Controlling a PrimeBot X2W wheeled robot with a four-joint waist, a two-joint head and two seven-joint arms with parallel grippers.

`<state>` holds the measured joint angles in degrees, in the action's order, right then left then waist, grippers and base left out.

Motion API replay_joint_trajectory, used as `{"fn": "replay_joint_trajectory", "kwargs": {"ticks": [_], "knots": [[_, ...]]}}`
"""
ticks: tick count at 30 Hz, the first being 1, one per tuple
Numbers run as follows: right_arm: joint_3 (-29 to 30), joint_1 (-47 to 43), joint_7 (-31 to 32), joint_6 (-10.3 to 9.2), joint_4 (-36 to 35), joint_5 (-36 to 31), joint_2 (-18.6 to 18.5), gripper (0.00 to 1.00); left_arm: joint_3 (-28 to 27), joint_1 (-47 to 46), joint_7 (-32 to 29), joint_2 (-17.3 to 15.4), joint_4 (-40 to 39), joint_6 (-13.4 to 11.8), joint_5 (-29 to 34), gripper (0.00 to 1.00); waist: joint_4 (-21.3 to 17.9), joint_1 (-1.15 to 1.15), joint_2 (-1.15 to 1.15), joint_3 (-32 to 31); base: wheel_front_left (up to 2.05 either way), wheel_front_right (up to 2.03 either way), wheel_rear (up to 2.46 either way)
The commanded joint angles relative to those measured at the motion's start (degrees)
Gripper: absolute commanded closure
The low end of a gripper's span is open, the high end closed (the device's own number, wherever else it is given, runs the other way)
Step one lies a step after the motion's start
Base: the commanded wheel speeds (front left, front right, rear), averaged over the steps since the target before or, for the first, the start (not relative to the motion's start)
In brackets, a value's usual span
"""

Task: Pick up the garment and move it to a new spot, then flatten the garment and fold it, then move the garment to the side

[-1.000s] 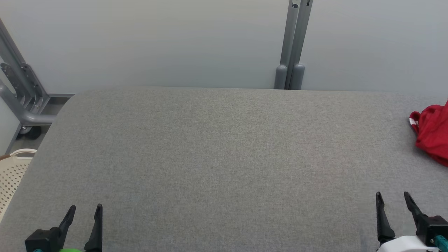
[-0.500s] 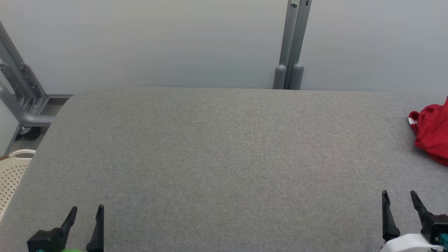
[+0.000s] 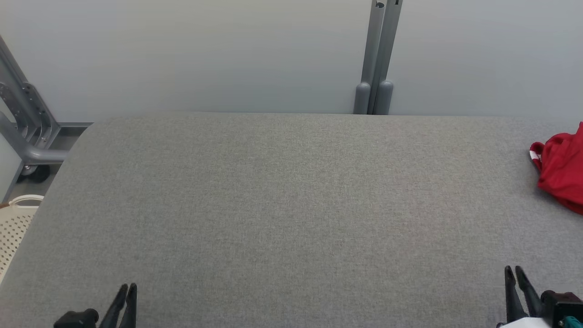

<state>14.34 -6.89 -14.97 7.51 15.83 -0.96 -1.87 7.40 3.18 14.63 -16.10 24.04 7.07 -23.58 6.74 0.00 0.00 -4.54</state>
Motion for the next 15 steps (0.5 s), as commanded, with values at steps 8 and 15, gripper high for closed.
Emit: {"fn": "replay_joint_trajectory", "kwargs": {"ticks": [8, 15], "knots": [[0.11, 0.49, 1.79, 0.01, 2.51, 4.32, 0.92, 1.00, -0.28, 0.39, -1.11, 2.08, 1.39, 0.02, -3.22, 1.00, -0.21, 0.00, 0.00, 0.14, 0.00, 0.00, 0.00], [-0.79, 1.69, 3.62, 0.01, 1.93, 13.14, 0.70, 1.00, -1.61, -0.70, -3.04, 3.16, 0.30, 0.06, -9.63, 1.00, -0.59, 0.00, 0.00, 0.40, 0.00, 0.00, 0.00]]}}
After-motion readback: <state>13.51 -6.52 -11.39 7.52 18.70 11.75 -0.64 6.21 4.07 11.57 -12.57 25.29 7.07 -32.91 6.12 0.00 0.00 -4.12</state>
